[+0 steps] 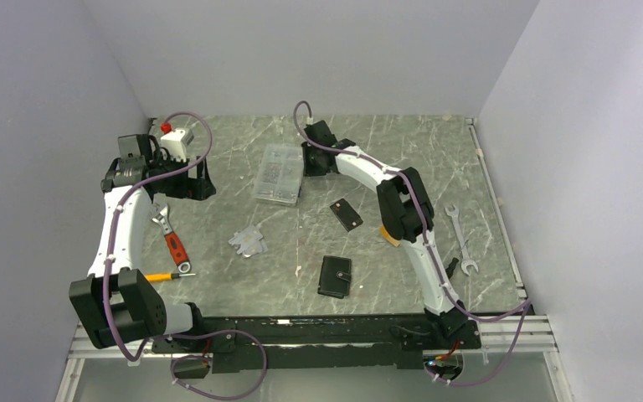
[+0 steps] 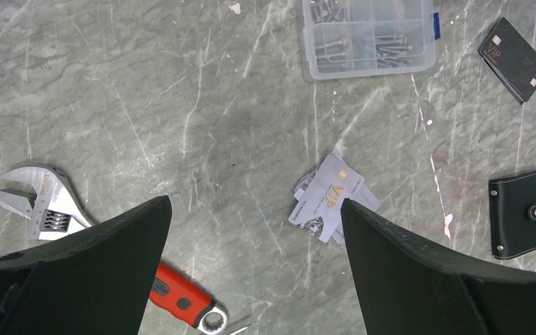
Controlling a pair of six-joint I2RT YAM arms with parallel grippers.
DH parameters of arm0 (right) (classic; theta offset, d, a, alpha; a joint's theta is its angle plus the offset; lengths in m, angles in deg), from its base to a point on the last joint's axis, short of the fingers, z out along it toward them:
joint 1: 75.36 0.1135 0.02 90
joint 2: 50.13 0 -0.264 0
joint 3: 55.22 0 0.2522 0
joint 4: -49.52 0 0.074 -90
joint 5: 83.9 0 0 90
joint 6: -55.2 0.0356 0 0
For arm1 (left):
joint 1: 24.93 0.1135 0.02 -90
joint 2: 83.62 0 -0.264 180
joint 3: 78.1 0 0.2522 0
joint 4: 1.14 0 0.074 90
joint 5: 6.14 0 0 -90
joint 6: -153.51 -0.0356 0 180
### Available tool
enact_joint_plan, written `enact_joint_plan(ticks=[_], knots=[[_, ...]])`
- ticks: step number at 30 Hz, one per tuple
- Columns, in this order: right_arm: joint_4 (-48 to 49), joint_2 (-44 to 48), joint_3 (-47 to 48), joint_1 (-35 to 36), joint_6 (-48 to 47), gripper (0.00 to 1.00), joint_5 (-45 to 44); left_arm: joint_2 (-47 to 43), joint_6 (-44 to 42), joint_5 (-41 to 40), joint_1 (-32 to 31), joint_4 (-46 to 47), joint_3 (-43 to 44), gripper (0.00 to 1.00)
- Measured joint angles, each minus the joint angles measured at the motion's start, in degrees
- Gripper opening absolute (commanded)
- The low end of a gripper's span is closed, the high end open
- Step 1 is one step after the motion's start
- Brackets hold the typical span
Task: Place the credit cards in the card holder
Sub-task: Move the storage box to the corner of the board.
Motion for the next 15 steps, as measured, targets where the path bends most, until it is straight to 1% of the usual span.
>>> enact_joint_plan(ticks=[3,8,13,15], knots=[[-0.50,-1.99,3.39,1.40,1.25,0.20,-0.66,0.00,-0.07,0.02,0.20,-0.07,0.00,0.99],[0.04,-6.82,9.33,3.30,5.92,0.19,-0.61,0.00,-0.11,-0.02,0.87,0.17,-0.13,0.99],[1.14,-13.60,19.47,6.60,12.09,0.17,0.31,0.07,-0.28,-0.55,1.01,1.46,-2.05,0.99],[2.54,-15.10,21.29,8.26,15.28,0.19,1.11,0.46,-0.33,-0.90,1.01,2.32,-3.13,0.99]])
